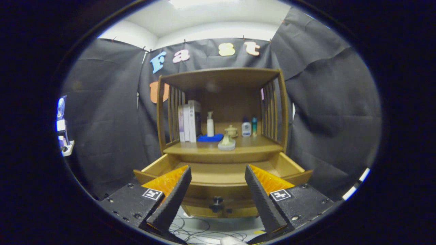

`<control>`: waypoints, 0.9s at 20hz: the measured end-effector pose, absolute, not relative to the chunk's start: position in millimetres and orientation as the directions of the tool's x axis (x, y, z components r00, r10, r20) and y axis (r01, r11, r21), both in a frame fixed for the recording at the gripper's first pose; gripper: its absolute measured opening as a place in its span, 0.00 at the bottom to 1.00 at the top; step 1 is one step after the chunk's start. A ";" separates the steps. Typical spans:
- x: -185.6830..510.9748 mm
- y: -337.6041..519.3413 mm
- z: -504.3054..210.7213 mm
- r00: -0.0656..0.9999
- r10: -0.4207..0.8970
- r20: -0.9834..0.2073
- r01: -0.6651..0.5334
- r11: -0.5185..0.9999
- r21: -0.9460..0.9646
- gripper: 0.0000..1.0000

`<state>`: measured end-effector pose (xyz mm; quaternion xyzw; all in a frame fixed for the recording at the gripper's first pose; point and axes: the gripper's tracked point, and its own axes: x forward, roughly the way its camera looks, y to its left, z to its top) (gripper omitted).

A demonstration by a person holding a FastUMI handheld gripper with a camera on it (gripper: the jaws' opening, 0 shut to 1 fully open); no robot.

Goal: Pull open the drawer, take out the items inside it, and place them on the countertop above the cabinet.

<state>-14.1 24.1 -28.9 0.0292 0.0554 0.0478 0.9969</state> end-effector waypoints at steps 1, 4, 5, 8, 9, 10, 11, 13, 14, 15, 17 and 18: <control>-10.4 20.9 -43.4 0.989 0.085 -0.120 -0.079 0.995 0.053 1.00; -0.4 22.0 -80.8 0.984 0.060 -0.169 -0.059 0.998 0.011 1.00; 3.9 24.1 -91.6 0.981 0.059 -0.186 -0.059 0.998 0.005 1.00; 18.5 24.5 -112.1 0.975 0.044 -0.216 -0.047 0.999 -0.007 1.00; 23.0 23.9 -117.1 0.974 0.036 -0.225 -0.038 0.999 -0.005 1.00; 27.7 25.3 -121.4 0.972 0.033 -0.231 -0.033 0.999 0.002 1.00; 31.9 24.9 -123.5 0.972 0.029 -0.235 -0.028 1.000 0.006 1.00; 36.8 23.4 -126.7 0.970 0.027 -0.243 -0.026 1.000 0.008 1.00; 39.9 23.5 -128.1 0.969 0.026 -0.246 -0.026 1.000 0.003 1.00; 42.2 21.6 -127.4 0.970 0.018 -0.241 -0.019 1.000 -0.001 1.00; 47.6 19.9 -125.7 0.972 0.007 -0.233 -0.007 1.000 0.001 1.00; 49.2 19.7 -125.5 0.972 -0.001 -0.234 0.001 1.000 0.002 1.00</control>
